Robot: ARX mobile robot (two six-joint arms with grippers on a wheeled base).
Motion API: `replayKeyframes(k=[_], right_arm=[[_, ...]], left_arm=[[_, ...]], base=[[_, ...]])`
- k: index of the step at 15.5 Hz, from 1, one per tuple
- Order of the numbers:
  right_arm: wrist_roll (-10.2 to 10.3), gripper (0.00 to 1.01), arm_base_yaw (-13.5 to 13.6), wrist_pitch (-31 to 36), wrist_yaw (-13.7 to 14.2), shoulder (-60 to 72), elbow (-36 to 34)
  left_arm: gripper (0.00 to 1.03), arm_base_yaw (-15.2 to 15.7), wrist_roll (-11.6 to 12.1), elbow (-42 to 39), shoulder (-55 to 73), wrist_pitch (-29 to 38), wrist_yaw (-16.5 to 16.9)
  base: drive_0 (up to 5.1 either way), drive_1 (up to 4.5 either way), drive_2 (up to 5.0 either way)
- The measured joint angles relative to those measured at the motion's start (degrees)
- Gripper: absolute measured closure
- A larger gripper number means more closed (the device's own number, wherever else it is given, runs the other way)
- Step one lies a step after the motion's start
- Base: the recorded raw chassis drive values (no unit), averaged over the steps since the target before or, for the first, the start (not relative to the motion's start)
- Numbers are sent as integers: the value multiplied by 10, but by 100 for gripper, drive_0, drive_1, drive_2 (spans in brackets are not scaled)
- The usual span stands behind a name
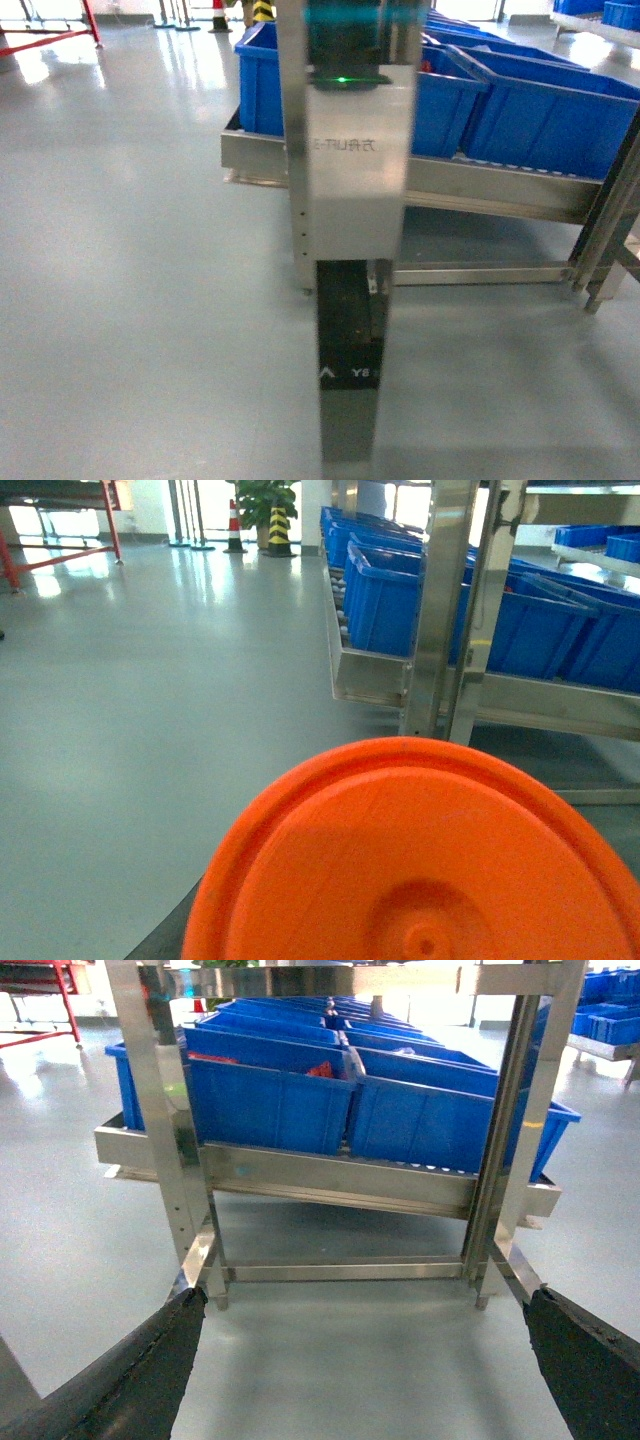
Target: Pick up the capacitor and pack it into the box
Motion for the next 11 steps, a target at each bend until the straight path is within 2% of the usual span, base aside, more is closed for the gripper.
replayKeyframes(k=[11], right_arm=[[0,3,0,0,0,0,0]], left_arm=[[60,0,0,0,0,0,-1]], base=[[-499,247,247]])
